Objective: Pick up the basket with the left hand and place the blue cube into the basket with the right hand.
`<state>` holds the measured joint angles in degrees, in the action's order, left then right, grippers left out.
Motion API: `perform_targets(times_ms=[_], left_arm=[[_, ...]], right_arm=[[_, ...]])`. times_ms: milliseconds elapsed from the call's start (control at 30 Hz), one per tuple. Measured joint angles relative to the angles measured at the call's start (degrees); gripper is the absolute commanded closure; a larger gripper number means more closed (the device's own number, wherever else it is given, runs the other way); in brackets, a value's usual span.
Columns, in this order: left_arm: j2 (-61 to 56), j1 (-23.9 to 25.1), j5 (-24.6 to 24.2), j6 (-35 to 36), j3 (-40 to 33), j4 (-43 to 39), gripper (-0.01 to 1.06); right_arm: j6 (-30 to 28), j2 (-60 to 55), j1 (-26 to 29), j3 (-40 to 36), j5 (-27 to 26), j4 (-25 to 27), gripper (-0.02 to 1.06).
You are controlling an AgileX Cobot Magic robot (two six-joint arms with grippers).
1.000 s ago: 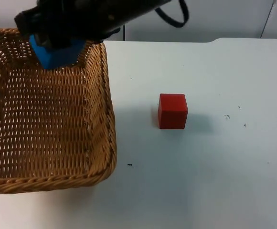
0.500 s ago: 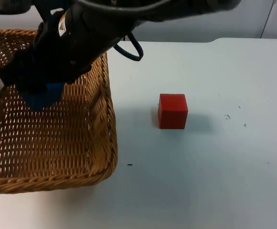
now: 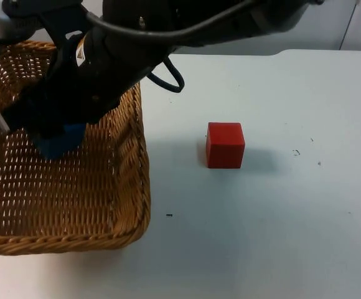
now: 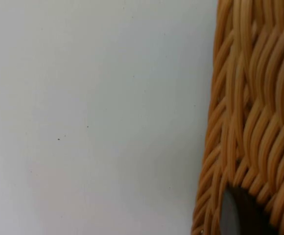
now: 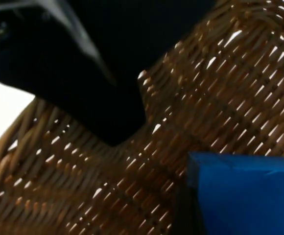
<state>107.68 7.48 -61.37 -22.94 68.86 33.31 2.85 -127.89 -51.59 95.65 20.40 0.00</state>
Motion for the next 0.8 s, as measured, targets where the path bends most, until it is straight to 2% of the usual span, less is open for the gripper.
perform_targets(times_ms=[33,100,167,233,367,633,800], left_arm=[[0.0,0.0,0.0,0.0,0.0,0.0,1.05],[0.0,0.0,0.0,-0.1,0.0,0.0,1.05],[0.0,0.0,0.0,-0.3,0.0,0.0,1.05],[0.0,0.0,0.0,-0.4,0.0,0.0,1.05],[0.0,0.0,0.0,-0.5,0.0,0.0,1.05],[0.4,0.0,1.3,-0.9,0.0,0.0,1.05],[1.9,0.0,2.7,-1.0,0.0,0.2,1.05]], right_arm=[[0.0,0.0,0.0,0.0,0.0,0.0,0.41],[0.0,0.2,0.0,0.0,0.3,0.0,0.26],[0.0,0.5,0.0,0.0,0.9,0.0,0.18],[0.0,1.9,0.0,0.0,2.0,-1.9,0.17],[0.0,5.3,0.0,0.0,3.9,-2.4,0.17],[-1.0,16.5,0.0,0.0,12.4,-6.4,0.17],[-2.4,21.1,0.0,0.0,16.9,-6.7,0.17]])
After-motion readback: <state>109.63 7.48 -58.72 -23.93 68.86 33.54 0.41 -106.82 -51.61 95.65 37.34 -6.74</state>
